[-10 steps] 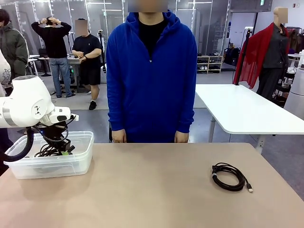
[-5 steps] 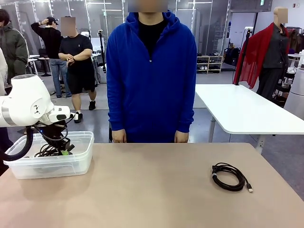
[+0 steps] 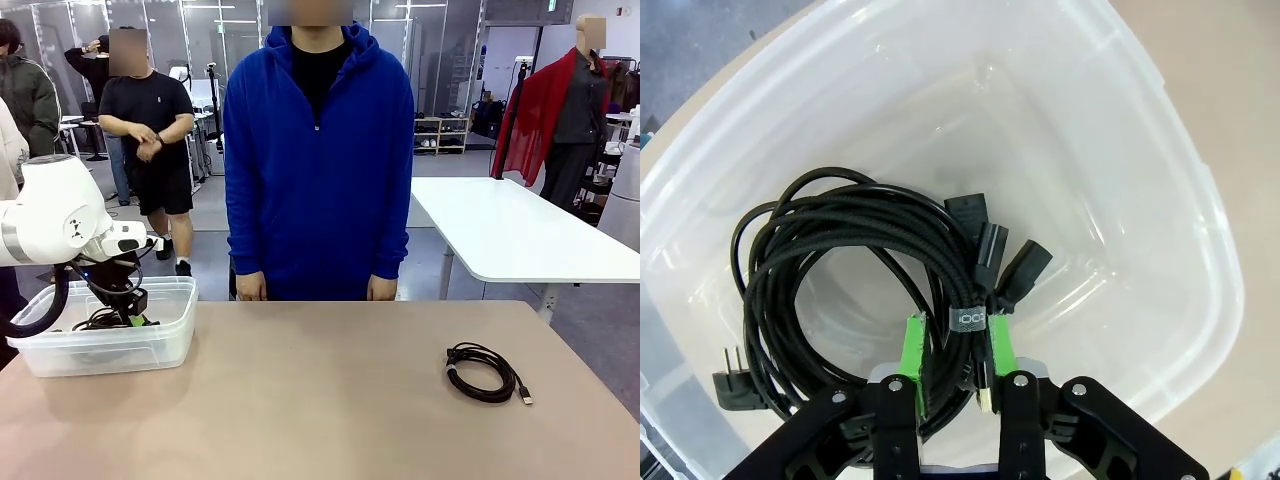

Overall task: Organize and store the cables.
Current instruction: Place the USB Extension Cable into the Organizing box.

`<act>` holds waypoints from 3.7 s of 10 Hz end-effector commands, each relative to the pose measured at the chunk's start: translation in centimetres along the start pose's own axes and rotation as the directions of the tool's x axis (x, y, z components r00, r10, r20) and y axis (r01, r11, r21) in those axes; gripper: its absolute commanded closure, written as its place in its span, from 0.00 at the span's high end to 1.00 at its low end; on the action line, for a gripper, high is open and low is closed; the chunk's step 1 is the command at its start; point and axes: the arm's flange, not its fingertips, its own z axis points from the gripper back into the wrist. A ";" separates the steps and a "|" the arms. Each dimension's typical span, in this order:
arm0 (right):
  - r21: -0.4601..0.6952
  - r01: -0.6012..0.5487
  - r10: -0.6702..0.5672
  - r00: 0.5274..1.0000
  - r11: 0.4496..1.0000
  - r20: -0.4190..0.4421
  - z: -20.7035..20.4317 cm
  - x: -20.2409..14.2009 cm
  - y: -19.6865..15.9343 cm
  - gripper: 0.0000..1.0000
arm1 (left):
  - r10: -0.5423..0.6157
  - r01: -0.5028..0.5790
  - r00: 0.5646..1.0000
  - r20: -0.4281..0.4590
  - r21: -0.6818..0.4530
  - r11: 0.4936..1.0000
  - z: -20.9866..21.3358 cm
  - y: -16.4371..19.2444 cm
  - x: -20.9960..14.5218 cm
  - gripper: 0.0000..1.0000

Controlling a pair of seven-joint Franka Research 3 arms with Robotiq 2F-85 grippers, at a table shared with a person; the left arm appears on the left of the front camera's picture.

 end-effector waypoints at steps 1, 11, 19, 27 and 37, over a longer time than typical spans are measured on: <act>-0.005 0.000 0.000 1.000 1.000 -0.001 -0.1 0.0 -0.1 1.00 | 0.012 -0.012 1.000 0.006 0.002 1.000 0.4 -0.1 -0.5 0.36; -0.005 0.000 0.000 1.000 1.000 -0.001 -0.1 0.0 -0.1 1.00 | 0.001 -0.001 1.000 0.013 0.019 1.000 1.8 -1.6 -0.5 1.00; -0.005 0.000 0.000 1.000 1.000 -0.001 -0.1 0.0 -0.1 1.00 | -0.020 0.020 1.000 0.017 0.020 1.000 1.9 -1.8 -0.2 1.00; -0.005 0.000 0.000 1.000 1.000 -0.001 -0.1 0.0 -0.1 1.00 | -0.008 0.008 1.000 0.024 0.011 1.000 1.7 -1.7 0.3 1.00; -0.005 0.000 0.000 1.000 1.000 -0.001 -0.1 0.0 -0.1 1.00 | -0.009 0.009 1.000 0.024 0.011 1.000 1.7 -1.8 0.3 1.00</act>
